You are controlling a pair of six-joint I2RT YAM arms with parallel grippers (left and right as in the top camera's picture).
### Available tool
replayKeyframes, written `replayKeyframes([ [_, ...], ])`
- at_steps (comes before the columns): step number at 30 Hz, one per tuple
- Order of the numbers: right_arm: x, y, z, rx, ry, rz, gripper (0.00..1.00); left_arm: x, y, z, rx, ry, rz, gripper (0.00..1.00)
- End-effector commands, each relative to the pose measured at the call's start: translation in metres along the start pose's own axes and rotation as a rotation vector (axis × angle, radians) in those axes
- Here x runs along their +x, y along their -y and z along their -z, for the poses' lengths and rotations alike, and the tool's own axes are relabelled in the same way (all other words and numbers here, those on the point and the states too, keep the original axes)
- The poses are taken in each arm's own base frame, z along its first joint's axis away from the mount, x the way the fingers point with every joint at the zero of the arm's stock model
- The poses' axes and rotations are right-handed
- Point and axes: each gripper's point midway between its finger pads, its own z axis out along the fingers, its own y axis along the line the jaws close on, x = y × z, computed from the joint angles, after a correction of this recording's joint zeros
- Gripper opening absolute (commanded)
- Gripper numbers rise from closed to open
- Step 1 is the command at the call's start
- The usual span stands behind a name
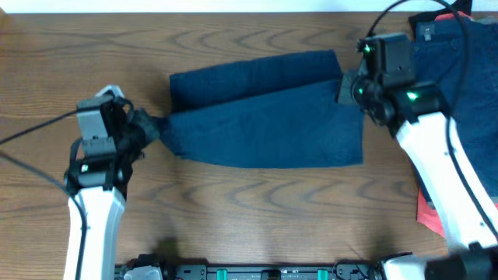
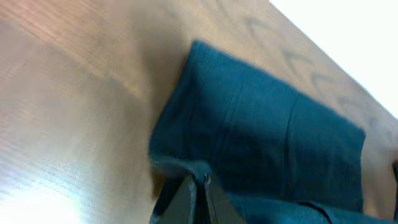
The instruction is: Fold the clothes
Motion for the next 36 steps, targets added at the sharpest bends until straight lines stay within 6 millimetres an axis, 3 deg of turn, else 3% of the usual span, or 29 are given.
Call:
replayKeyframes([
  [1,-0.019,0.036,-0.025,0.128,0.041,-0.005,0.01,-0.019,-0.011,-0.02,-0.057,0.049,-0.003,0.06],
  [9,-0.023,0.036,-0.1,0.12,0.05,0.027,0.01,-0.045,-0.005,-0.072,-0.007,0.127,-0.022,0.06],
  [15,-0.022,0.037,-0.14,0.116,0.07,0.027,0.01,-0.053,0.018,-0.101,0.066,0.186,-0.08,0.06],
  [19,-0.027,0.043,-0.152,0.118,0.092,0.016,0.01,-0.051,0.024,-0.117,0.053,0.215,-0.103,0.06],
  [24,-0.033,0.053,-0.159,0.122,0.115,-0.002,0.01,-0.047,0.014,-0.13,-0.011,0.225,-0.106,0.06],
  [36,-0.037,0.058,-0.176,0.106,0.144,-0.013,0.01,-0.057,0.019,-0.137,0.015,0.277,-0.107,0.06],
])
